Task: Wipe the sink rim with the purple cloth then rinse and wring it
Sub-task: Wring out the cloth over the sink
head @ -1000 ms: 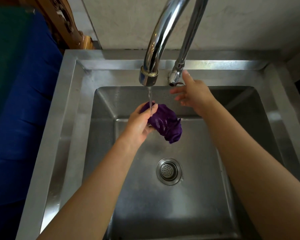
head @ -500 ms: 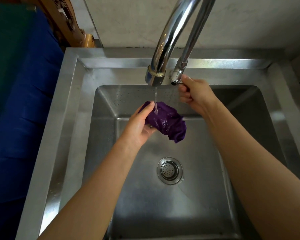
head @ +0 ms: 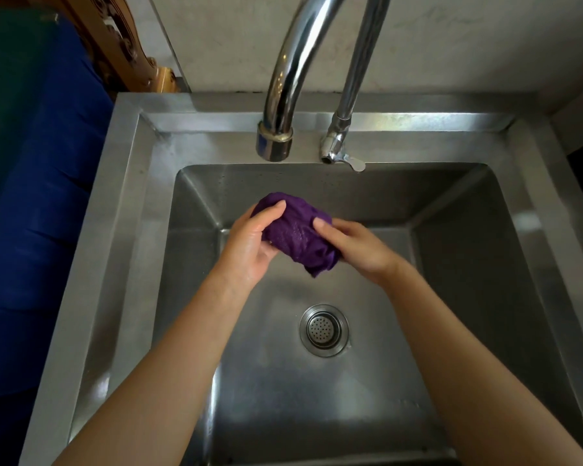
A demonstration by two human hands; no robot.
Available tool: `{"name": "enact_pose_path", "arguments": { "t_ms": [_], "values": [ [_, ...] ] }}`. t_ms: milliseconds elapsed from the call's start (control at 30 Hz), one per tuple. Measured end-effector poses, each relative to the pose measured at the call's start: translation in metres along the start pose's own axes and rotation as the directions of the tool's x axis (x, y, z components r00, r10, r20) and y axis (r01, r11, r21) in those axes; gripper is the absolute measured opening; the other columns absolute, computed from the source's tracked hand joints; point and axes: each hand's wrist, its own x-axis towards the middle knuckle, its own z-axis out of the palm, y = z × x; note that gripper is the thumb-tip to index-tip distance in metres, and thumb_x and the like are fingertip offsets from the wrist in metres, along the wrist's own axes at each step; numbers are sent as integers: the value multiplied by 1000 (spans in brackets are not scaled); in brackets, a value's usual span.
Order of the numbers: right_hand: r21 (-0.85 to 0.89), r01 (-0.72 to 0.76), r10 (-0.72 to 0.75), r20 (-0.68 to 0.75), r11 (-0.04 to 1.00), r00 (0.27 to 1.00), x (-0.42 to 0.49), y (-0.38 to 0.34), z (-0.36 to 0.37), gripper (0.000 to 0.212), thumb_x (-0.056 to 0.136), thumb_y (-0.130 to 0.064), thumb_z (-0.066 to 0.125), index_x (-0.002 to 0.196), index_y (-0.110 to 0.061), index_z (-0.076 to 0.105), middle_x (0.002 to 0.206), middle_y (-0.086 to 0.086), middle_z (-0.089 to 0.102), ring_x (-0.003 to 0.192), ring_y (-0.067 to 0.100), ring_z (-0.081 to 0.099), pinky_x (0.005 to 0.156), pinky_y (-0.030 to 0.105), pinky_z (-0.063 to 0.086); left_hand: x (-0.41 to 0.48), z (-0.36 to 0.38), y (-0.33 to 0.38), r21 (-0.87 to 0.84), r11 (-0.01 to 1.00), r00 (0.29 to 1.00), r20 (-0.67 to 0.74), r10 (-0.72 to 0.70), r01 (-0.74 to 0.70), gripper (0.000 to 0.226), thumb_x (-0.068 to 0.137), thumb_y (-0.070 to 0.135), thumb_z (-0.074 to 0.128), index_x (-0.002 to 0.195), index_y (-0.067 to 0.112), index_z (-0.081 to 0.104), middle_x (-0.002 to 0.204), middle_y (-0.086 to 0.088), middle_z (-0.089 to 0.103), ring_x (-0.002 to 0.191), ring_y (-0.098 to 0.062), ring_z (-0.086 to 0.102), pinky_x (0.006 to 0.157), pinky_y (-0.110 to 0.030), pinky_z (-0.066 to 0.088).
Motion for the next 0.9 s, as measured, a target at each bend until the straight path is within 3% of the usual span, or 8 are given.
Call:
{"name": "enact_pose_path", "arguments": {
  "t_ms": [133, 233, 367, 567, 667, 733, 800, 900],
  "values": [
    [-175, 146, -169, -122, 974, 978, -10, -1, -1, 15, 89, -14, 61, 99, -7, 69, 84, 8, 68, 73, 12, 64, 71, 24, 51, -3, -11, -1, 294, 947, 990, -14, 137, -127, 13, 84, 4, 61, 91, 15, 62, 79, 2, 69, 74, -10, 66, 66, -22, 53],
    [-390, 196, -290, -201, 900, 936, -12, -3, -2, 16, 87, -18, 63, 94, -7, 72, 85, 10, 70, 74, 19, 64, 72, 31, 51, -7, -21, 1, 525, 826, 973, 16, 230, -204, 18, 81, 7, 67, 92, 22, 64, 90, 2, 69, 82, -9, 65, 75, -22, 51],
    [-613, 271, -470, -187, 742, 863, -17, -8, 0, 18, 89, -26, 61, 95, -12, 71, 78, -2, 65, 77, 18, 60, 70, 32, 47, -11, -21, 5, 607, 735, 942, 70, 328, -301, 22, 83, 4, 65, 97, 19, 60, 96, -5, 67, 91, -17, 63, 85, -28, 51],
    [-390, 258, -409, -375, 884, 832, -19, -27, 4, 18, 86, -26, 64, 100, -15, 62, 83, -15, 60, 78, 0, 56, 70, 9, 43, -12, -10, 13, 391, 884, 966, 70, 247, -254, 17, 88, 3, 55, 99, 15, 58, 93, 1, 67, 87, -10, 64, 79, -22, 51],
    [-226, 201, -290, -496, 953, 818, -17, -40, 23, 24, 89, -31, 59, 101, -11, 60, 88, -6, 62, 81, 7, 58, 72, 15, 45, -9, 4, 4, 131, 972, 981, 36, 192, -195, 24, 84, 16, 52, 107, 8, 55, 94, -4, 67, 90, -16, 63, 82, -30, 49],
    [-87, 179, -199, -416, 980, 887, -15, -44, 39, 28, 93, -38, 48, 92, -15, 64, 94, 4, 67, 93, 21, 63, 85, 34, 50, -10, 13, -4, 55, 984, 985, 43, 170, -172, 47, 85, 33, 49, 122, 5, 47, 108, -9, 61, 101, -19, 58, 91, -35, 46],
    [-55, 147, -157, -305, 988, 939, -18, -44, 51, 37, 92, -41, 42, 90, -13, 67, 99, 11, 70, 100, 27, 65, 95, 46, 48, -9, 19, -8, 60, 982, 983, 8, 182, -182, 41, 86, 36, 52, 120, 13, 48, 101, -2, 61, 94, -12, 60, 89, -30, 48],
    [44, 132, -124, -160, 990, 979, -26, -44, 42, 37, 99, -28, 38, 102, -4, 66, 102, 15, 69, 96, 23, 67, 92, 37, 53, -8, 20, -8, 124, 974, 974, -109, 201, -187, 22, 83, 19, 67, 103, 21, 58, 87, 6, 65, 79, -6, 64, 74, -23, 50]
  ]
}}
